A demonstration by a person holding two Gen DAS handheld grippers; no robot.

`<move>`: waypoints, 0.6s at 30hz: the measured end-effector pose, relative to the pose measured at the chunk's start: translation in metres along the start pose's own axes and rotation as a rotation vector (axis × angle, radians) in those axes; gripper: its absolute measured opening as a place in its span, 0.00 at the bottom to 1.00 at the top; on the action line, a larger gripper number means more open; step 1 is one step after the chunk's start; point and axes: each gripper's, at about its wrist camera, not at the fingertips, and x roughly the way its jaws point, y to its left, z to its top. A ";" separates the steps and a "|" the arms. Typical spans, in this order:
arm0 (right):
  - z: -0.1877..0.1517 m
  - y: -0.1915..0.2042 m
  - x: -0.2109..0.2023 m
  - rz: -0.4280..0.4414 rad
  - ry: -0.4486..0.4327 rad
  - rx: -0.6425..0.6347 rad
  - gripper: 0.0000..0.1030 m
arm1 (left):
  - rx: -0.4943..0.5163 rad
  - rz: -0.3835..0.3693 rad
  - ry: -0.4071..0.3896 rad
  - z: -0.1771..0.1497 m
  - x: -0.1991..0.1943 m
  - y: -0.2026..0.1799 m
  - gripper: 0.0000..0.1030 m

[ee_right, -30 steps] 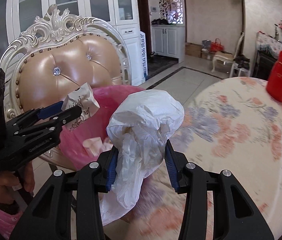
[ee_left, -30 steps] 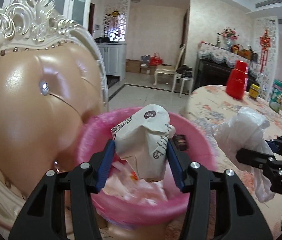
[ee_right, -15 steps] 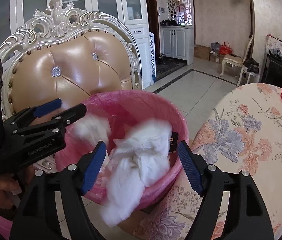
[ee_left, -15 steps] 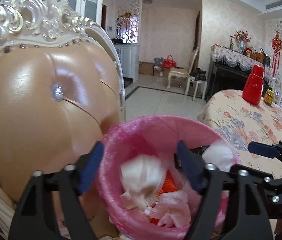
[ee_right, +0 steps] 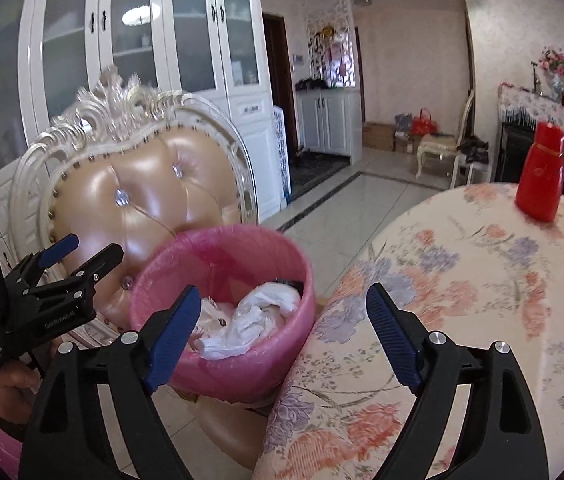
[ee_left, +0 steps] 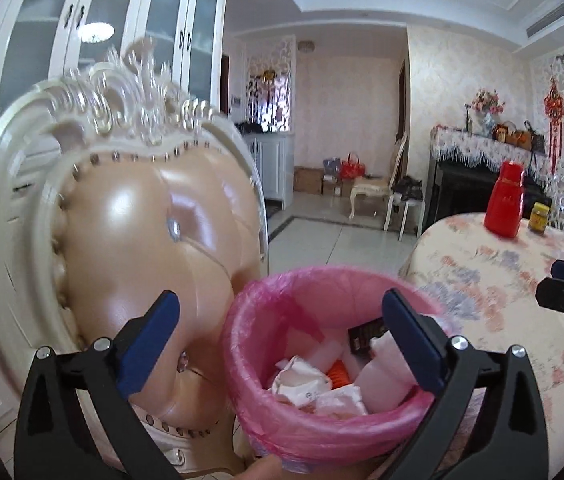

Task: Collect trash

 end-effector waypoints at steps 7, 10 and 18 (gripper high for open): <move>-0.010 0.005 -0.038 -0.023 -0.031 -0.033 0.82 | -0.007 -0.041 0.028 0.010 -0.037 -0.018 0.95; -0.017 0.002 -0.051 -0.020 -0.039 -0.021 0.82 | -0.004 -0.041 0.042 0.005 -0.050 -0.022 0.95; -0.030 -0.002 -0.086 -0.023 -0.083 -0.017 0.82 | 0.006 -0.040 0.103 -0.014 -0.079 -0.038 0.95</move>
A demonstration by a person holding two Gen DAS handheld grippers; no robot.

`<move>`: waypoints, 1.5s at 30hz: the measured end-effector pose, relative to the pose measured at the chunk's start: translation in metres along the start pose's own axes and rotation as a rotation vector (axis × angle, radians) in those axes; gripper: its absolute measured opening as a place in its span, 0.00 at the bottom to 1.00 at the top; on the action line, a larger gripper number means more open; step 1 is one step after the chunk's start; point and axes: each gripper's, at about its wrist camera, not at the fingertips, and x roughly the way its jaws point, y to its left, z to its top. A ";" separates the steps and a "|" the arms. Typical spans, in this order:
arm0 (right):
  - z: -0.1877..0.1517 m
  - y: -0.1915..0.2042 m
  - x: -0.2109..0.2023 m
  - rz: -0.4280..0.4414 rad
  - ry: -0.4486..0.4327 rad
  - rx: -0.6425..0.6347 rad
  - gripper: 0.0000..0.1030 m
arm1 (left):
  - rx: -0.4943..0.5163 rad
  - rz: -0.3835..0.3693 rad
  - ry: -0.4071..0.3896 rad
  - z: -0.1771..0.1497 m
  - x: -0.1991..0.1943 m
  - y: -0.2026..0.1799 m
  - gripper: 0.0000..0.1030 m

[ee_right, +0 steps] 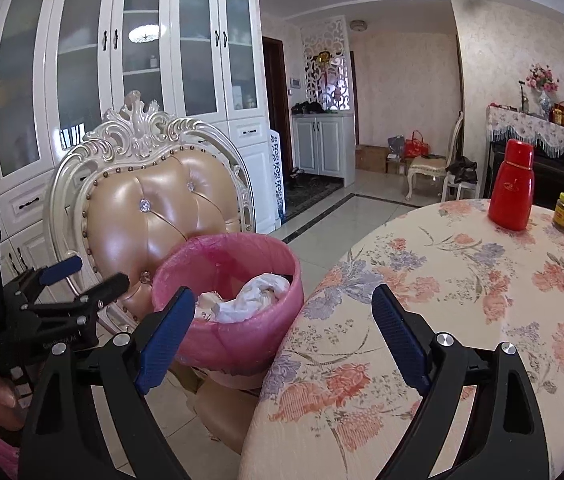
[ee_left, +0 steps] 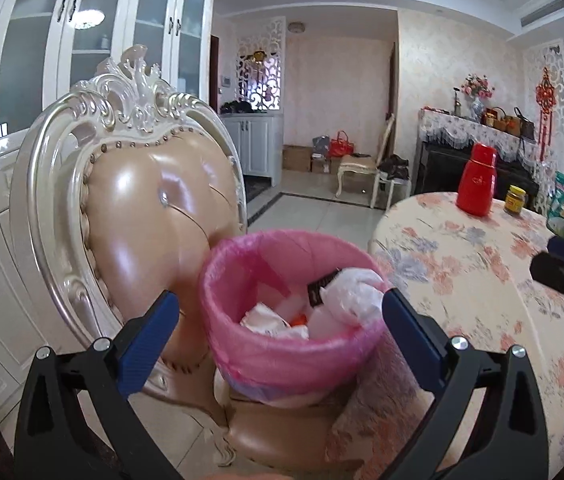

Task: Collect trash

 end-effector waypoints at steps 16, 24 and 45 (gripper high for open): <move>-0.021 -0.026 -0.001 0.003 0.034 -0.051 0.82 | 0.045 0.021 -0.025 -0.005 -0.039 -0.040 0.95; -0.029 -0.031 0.006 0.052 0.069 -0.052 0.82 | 0.062 0.067 0.014 -0.019 -0.039 -0.056 0.95; -0.022 -0.031 -0.006 0.073 0.063 -0.091 0.82 | 0.054 0.072 0.036 -0.028 -0.044 -0.058 0.95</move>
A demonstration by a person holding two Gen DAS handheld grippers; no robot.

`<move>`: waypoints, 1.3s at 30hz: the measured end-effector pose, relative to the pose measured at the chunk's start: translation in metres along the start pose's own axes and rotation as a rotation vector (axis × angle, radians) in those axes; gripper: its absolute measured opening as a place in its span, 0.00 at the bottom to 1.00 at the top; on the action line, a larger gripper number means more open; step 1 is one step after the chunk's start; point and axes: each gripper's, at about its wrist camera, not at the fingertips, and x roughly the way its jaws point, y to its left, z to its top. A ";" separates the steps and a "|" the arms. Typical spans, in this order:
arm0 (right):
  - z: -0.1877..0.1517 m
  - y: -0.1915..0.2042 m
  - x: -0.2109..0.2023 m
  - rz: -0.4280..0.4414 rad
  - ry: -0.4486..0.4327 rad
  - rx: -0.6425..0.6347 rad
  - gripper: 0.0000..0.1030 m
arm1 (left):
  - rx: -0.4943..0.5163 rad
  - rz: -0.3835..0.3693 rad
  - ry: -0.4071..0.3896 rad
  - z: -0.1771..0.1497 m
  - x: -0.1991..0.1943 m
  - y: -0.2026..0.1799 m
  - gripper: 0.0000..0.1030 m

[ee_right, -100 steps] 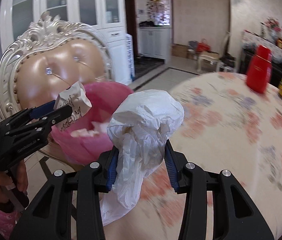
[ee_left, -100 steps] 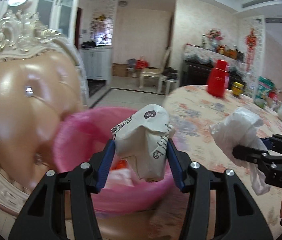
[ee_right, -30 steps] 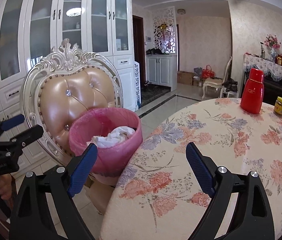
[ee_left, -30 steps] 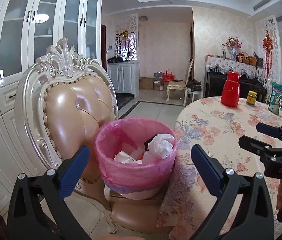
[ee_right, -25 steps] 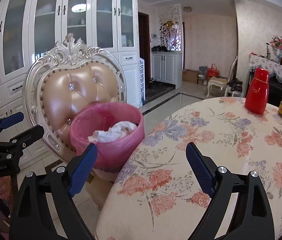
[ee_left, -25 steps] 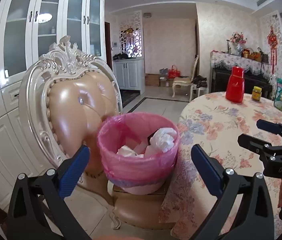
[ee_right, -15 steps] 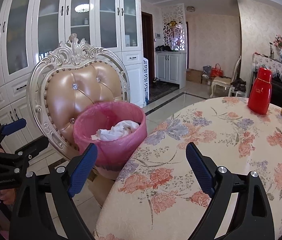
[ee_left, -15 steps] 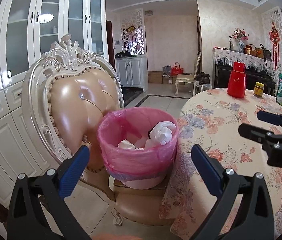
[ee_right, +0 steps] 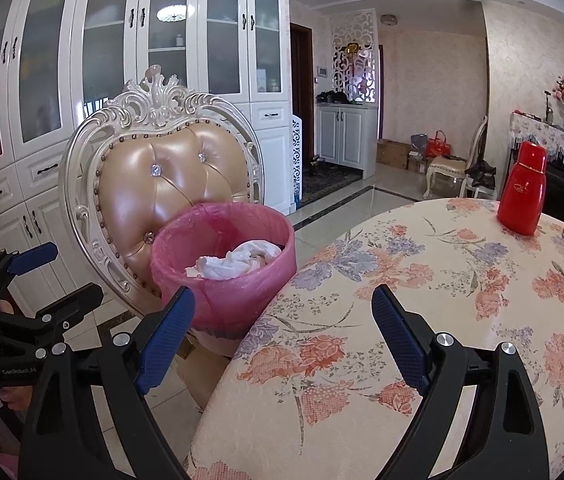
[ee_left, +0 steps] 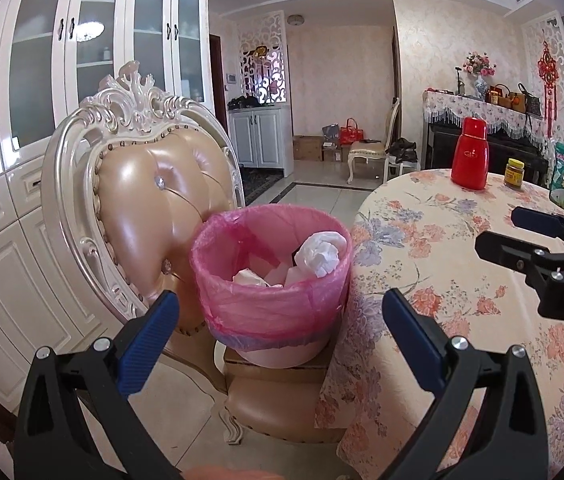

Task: Collect trash

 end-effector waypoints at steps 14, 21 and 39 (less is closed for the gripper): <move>-0.003 0.003 0.004 0.017 0.011 0.002 0.82 | 0.000 -0.008 0.021 -0.003 0.005 0.001 0.95; -0.003 0.003 0.003 0.017 0.009 0.002 0.82 | -0.005 -0.004 0.023 -0.004 0.005 0.003 0.95; -0.001 0.006 -0.002 0.021 -0.001 -0.001 0.82 | -0.010 0.004 0.022 -0.005 0.000 0.005 0.95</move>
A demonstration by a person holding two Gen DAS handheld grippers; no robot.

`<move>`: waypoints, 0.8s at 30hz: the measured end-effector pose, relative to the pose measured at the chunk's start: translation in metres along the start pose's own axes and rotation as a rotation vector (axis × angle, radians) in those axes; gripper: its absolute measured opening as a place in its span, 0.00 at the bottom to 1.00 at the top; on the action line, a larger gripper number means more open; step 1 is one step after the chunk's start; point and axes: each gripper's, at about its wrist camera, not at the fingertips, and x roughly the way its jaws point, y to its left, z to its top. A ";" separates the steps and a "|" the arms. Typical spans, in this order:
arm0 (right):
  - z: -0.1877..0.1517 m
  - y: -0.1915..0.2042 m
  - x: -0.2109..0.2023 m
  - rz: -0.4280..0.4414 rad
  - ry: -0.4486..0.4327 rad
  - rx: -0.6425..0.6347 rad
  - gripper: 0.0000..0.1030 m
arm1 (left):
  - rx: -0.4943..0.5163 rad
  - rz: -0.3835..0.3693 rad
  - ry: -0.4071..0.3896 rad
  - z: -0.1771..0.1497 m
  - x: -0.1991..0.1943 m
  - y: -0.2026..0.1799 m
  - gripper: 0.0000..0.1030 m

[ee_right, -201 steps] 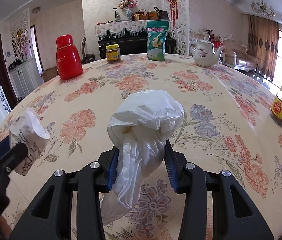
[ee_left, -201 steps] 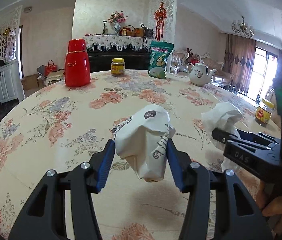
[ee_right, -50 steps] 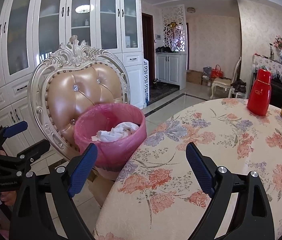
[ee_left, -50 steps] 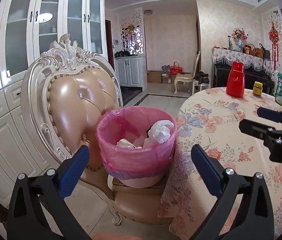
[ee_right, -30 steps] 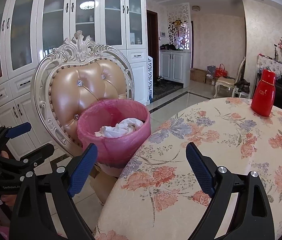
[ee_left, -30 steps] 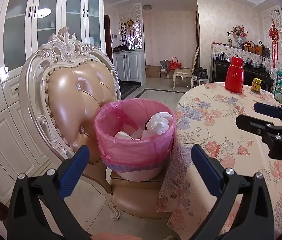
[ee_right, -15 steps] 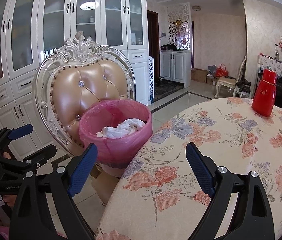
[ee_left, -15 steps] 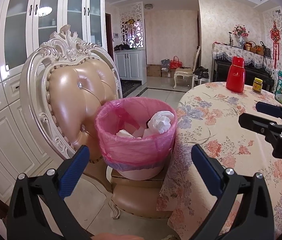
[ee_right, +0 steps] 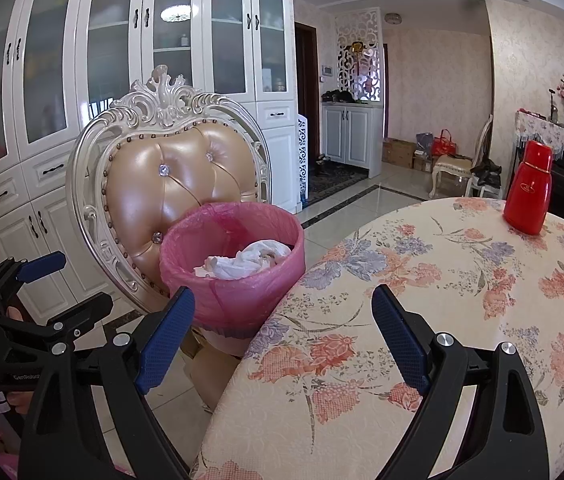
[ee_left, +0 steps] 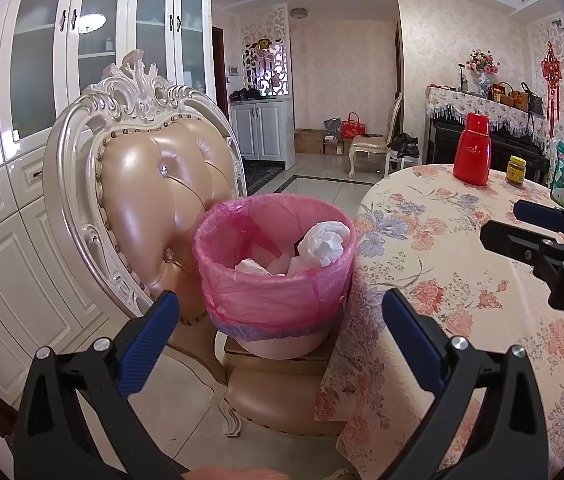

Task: Collect trash

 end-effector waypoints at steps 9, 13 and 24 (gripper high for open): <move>0.001 0.000 -0.002 0.001 -0.003 0.001 0.82 | -0.003 0.003 0.001 -0.001 -0.001 0.001 0.95; 0.002 0.001 -0.002 0.000 -0.003 -0.001 0.82 | 0.000 0.001 0.004 -0.001 0.000 0.000 0.95; 0.002 0.001 -0.002 0.001 -0.003 0.001 0.82 | 0.002 0.001 0.004 -0.001 0.000 0.001 0.95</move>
